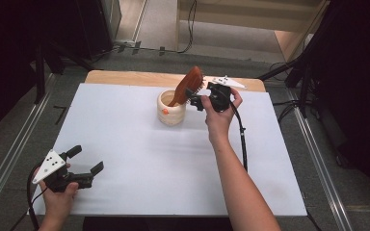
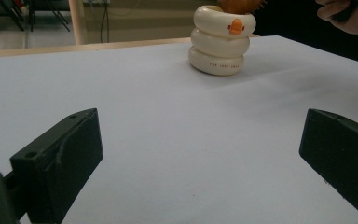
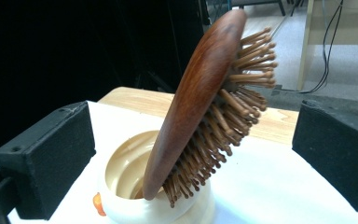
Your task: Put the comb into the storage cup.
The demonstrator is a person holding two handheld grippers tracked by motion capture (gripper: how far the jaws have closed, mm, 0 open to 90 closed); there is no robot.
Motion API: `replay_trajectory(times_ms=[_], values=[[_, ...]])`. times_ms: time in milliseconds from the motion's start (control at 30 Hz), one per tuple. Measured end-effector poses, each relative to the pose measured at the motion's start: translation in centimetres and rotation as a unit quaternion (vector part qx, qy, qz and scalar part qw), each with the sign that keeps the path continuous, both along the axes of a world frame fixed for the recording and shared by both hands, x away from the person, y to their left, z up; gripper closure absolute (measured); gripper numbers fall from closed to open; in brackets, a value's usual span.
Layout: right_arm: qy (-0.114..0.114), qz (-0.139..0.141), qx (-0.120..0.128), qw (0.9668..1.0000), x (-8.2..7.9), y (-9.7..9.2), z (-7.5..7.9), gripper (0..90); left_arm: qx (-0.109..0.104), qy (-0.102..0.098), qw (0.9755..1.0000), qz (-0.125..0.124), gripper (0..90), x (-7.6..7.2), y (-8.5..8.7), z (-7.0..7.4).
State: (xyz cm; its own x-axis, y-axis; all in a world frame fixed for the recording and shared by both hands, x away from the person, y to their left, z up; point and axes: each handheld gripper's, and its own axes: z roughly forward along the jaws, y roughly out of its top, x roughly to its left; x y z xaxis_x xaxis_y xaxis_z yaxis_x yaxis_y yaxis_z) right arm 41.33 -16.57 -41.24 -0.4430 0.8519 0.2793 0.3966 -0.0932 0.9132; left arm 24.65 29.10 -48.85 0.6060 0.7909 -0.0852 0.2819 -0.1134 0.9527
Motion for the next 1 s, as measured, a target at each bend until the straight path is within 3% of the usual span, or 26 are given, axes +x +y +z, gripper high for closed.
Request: replay_trajectory(times_ms=[567, 1000], values=[[-0.018, 0.01, -0.018, 0.9996, -2.9, -2.3, -0.3, 0.0, 0.001, -0.001, 1.0, -0.002, 0.0, 0.0, 0.0, 0.0], [-0.02, 0.0, -0.039, 0.999, -5.5, -3.6, -1.2, 0.0, 0.0, 0.0, 1.0, -0.001, 0.0, 0.0, 0.0, 0.0]])
